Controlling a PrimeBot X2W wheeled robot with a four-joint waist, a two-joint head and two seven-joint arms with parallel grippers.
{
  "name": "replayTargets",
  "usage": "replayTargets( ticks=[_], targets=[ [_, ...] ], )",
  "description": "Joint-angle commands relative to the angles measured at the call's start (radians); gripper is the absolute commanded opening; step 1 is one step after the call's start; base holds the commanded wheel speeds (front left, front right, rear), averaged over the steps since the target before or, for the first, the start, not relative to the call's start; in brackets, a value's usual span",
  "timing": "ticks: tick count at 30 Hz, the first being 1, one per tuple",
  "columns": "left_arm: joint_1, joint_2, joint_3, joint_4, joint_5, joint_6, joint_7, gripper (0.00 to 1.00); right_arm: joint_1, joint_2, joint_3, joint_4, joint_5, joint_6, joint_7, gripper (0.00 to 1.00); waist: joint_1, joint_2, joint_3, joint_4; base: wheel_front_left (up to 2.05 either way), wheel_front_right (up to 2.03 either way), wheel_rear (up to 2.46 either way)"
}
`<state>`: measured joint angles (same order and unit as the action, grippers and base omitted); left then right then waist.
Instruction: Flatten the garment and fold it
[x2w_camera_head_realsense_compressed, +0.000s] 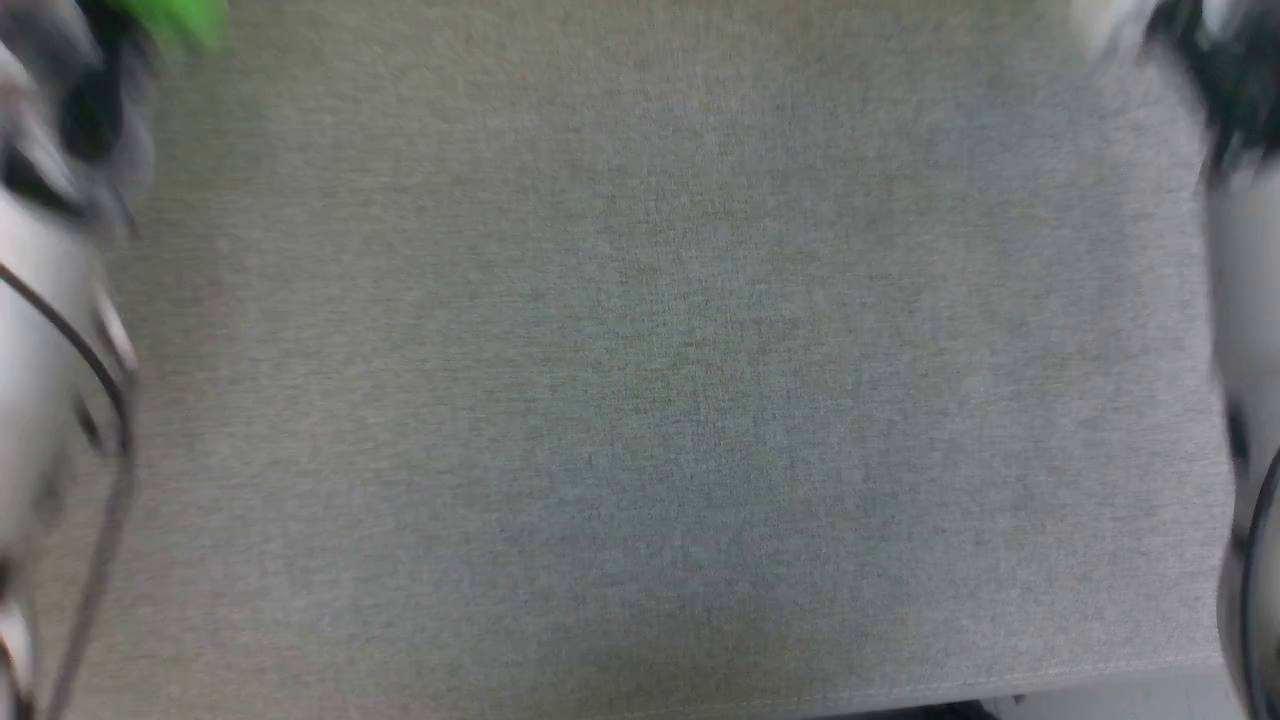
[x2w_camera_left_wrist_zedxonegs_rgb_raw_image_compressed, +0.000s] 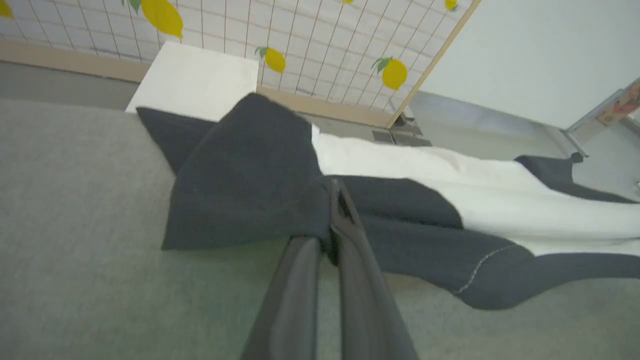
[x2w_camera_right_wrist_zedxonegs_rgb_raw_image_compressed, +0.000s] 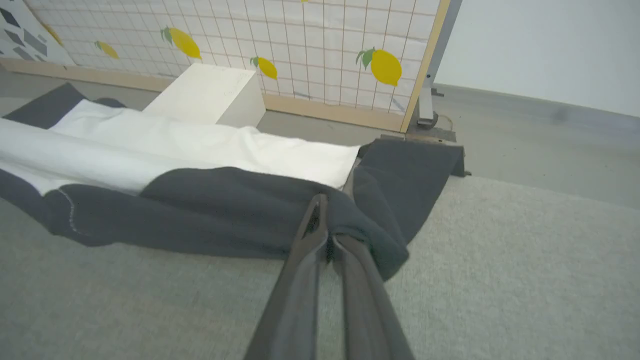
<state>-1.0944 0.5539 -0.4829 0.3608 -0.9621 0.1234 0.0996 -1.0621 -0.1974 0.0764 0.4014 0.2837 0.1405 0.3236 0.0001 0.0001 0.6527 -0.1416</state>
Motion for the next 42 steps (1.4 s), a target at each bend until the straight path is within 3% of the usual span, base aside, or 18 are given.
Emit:
replayTargets(
  ticks=[1,6,14,26,32,40,41,42],
  targets=[
    [0.082,0.024,-0.010,-0.011,-0.012,-0.001,0.009,0.00,0.068,-0.029,0.009,-0.024,0.026,-0.010,0.006,0.00,-0.0001,-0.0001,-0.121,0.058,0.00,0.00,0.00],
    [0.357,0.021,-0.031,-0.109,-0.092,0.007,0.014,0.00,0.308,-0.059,0.030,-0.142,0.086,-0.010,0.018,0.00,-0.0001,-0.0001,-0.244,0.085,0.00,0.00,0.00],
    [0.744,0.044,-0.087,-0.285,-0.166,0.068,0.019,0.00,0.669,-0.029,-0.082,-0.313,0.046,-0.010,0.034,0.00,-0.0001,-0.0001,-0.383,0.123,0.00,0.00,0.00],
    [0.969,0.091,-0.141,-0.465,-0.174,0.154,0.033,0.00,1.024,0.105,-0.260,-0.514,-0.035,-0.010,0.152,0.00,-0.0001,-0.0001,-0.462,0.146,0.00,0.00,0.00],
    [0.999,0.054,-0.163,-0.466,-0.175,0.157,0.015,0.00,1.118,0.129,-0.296,-0.501,-0.091,-0.010,0.193,0.00,-0.0001,-0.0001,-0.464,0.142,0.00,0.00,0.00],
    [0.970,-0.049,-0.191,-0.318,-0.166,0.111,-0.045,0.00,1.121,0.145,-0.275,-0.329,-0.138,-0.010,0.109,0.00,-0.0001,-0.0001,-0.452,0.135,0.00,0.00,0.00],
    [0.968,-0.058,-0.193,-0.300,-0.167,0.106,-0.050,0.36,1.118,0.145,-0.271,-0.314,-0.138,-0.010,0.098,0.07,-0.0001,-0.0001,-0.453,0.134,0.00,0.00,0.00],
    [0.967,-0.064,-0.193,-0.287,-0.167,0.103,-0.055,0.79,1.117,0.146,-0.264,-0.305,-0.132,-0.010,0.090,0.37,-0.0001,-0.0001,-0.455,0.133,0.00,0.00,0.00]
  ],
)
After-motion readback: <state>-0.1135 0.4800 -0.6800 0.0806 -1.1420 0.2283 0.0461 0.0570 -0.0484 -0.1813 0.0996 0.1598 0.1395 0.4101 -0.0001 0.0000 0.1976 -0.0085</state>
